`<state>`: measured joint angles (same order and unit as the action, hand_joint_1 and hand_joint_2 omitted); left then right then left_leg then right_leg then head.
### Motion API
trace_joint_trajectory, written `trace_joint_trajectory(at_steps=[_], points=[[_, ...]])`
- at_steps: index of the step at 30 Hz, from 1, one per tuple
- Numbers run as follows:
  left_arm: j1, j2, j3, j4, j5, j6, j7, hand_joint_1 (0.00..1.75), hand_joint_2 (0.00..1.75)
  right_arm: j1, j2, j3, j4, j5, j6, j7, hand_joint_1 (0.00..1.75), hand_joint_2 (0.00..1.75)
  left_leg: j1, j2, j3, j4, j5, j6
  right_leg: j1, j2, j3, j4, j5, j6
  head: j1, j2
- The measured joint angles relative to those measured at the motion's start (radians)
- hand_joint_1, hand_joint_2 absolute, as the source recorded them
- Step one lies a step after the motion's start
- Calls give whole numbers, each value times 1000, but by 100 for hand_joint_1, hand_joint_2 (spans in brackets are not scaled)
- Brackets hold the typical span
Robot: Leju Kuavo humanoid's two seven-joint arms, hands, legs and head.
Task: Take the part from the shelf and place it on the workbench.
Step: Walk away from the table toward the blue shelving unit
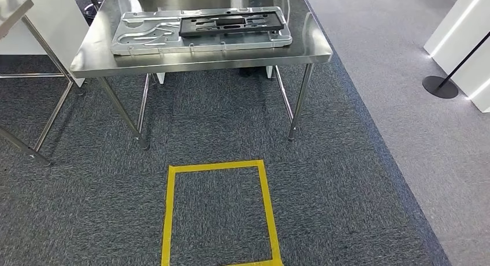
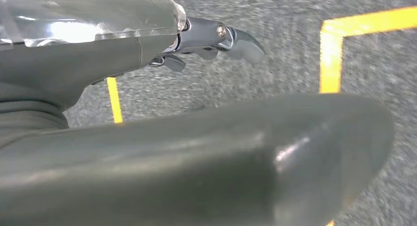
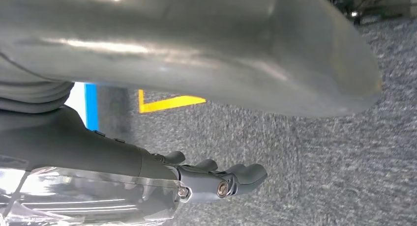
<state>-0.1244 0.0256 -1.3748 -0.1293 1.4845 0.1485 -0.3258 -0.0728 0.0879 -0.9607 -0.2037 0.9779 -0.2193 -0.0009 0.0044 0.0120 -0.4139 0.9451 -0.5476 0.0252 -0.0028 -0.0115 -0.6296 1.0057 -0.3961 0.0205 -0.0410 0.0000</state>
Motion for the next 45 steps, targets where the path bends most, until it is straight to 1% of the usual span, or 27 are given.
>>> trace_joint_trajectory(at_steps=[1,2,4,5,6,7,9,10,11,13,15,17,19,20,21,22,23,25,26,27,30,31,34,35,38,42,45], points=[[2,-1,0,0,2,0,2,0,0,1,0,0,0,1,1,-4,0,0,1,2,-7,-1,10,7,-2,2,-11,27,-23,6,0,0],[2,-1,0,0,3,0,3,0,0,2,-1,0,0,1,2,-9,0,0,2,3,-17,-2,21,11,-4,5,-31,77,-62,11,0,0],[3,-1,0,0,5,1,4,0,0,4,0,0,0,1,5,-19,0,0,0,4,-39,1,37,14,-8,7,-77,214,-149,20,0,0],[5,-1,0,0,6,2,6,0,0,5,0,0,0,0,6,-24,0,0,-1,4,-50,4,43,13,-9,8,-88,263,-173,23,0,0],[6,0,0,0,7,4,9,0,0,5,0,0,0,-1,7,-28,0,0,-2,4,-60,8,48,12,-11,8,-79,275,-177,24,0,0],[6,0,0,0,8,6,12,0,0,5,0,0,0,-2,8,-32,0,0,-2,4,-68,13,51,11,-11,7,-50,246,-164,24,0,0],[6,-2,0,0,9,10,18,0,0,4,-1,-1,0,-6,10,-37,0,0,-2,4,-78,23,54,7,-10,8,49,99,-119,16,0,0],[6,-2,0,0,9,12,19,0,0,4,-2,-1,0,-7,12,-39,0,0,-4,3,-82,28,54,4,-9,7,87,35,-103,10,0,0],[5,-3,0,0,9,14,20,0,0,4,-2,-2,0,-8,15,-41,0,0,-6,3,-85,32,55,0,-6,7,111,-8,-95,3,0,0],[5,-3,0,0,9,17,22,0,0,4,-2,-5,0,-9,19,-35,0,0,-7,4,-89,34,59,-10,-2,7,113,-21,-91,-8,0,0],[5,-2,0,0,9,18,24,0,0,4,-2,-7,1,-9,21,-22,0,0,-6,2,-95,42,52,-21,-6,5,110,-28,-84,-21,0,0],[5,-2,0,0,8,20,28,0,0,4,-1,-9,1,-11,22,-4,0,0,-3,-2,-126,109,6,-30,-11,3,107,-36,-75,-34,0,0],[6,-2,-1,0,6,22,34,0,0,4,-1,-14,1,-17,23,16,0,0,2,-4,-188,248,-64,-36,-9,2,99,-36,-71,-38,0,0],[8,-2,-1,0,4,22,37,0,0,4,-1,-16,1,-19,24,25,0,44,4,-4,-213,306,-84,-39,-8,3,96,-35,-69,-39,0,0],[9,-2,-1,0,3,23,40,0,0,4,-1,-19,1,-20,24,34,0,87,5,-4,-225,333,-85,-41,-7,3,94,-33,-68,-38,0,0],[10,-2,-1,0,3,24,43,0,0,4,-1,-22,1,-21,24,42,0,131,7,-4,-215,316,-65,-42,-7,4,93,-31,-68,-37,0,0],[10,-1,-1,0,3,25,47,0,0,4,0,-24,1,-21,23,48,0,175,8,-4,-187,260,-30,-41,-8,4,92,-28,-68,-35,0,0],[9,0,-1,0,4,28,52,0,0,4,1,-26,1,-19,22,55,0,175,7,-4,-119,116,29,-35,-7,5,90,-19,-70,-27,0,0],[9,1,-1,0,4,29,54,0,0,3,1,-26,1,-18,21,56,0,175,7,-4,-99,68,43,-31,-5,6,87,-15,-71,-22,0,0],[9,1,-1,0,5,29,56,0,0,3,1,-26,1,-16,21,56,0,175,6,-5,-91,46,46,-27,-3,6,83,-12,-73,-22,0,0],[11,-1,-1,0,8,31,58,0,0,2,1,-27,1,-12,17,60,0,175,4,-5,-95,43,49,-20,0,8,79,-11,-71,-30,0,0],[10,-1,-1,0,8,32,58,0,0,2,1,-27,1,-10,15,62,0,175,2,-5,-95,43,50,-18,-1,8,80,-13,-67,-28,0,0],[8,0,-2,0,9,33,58,0,131,2,1,-27,1,-6,8,65,0,175,-1,-5,-99,44,53,-12,-4,9,80,-19,-60,-17,0,0],[8,0,-2,0,9,34,58,0,175,3,1,-27,2,-6,6,65,0,131,-2,-5,-100,44,53,-10,-5,9,79,-20,-59,-15,0,0],[8,0,-4,0,9,34,58,0,175,2,1,-27,2,-6,6,62,0,0,-4,-5,-101,44,54,-8,-7,9,79,-22,-57,-11,0,0],[7,0,-9,0,9,36,56,0,175,2,1,-28,2,-9,8,55,0,175,-5,-5,-102,45,54,-7,-9,9,78,-23,-55,1,0,0],[7,0,-15,0,4,35,59,0,175,3,1,-32,2,-16,10,46,0,175,-5,-5,-103,45,54,-7,-9,9,77,-23,-56,2,0,0]])
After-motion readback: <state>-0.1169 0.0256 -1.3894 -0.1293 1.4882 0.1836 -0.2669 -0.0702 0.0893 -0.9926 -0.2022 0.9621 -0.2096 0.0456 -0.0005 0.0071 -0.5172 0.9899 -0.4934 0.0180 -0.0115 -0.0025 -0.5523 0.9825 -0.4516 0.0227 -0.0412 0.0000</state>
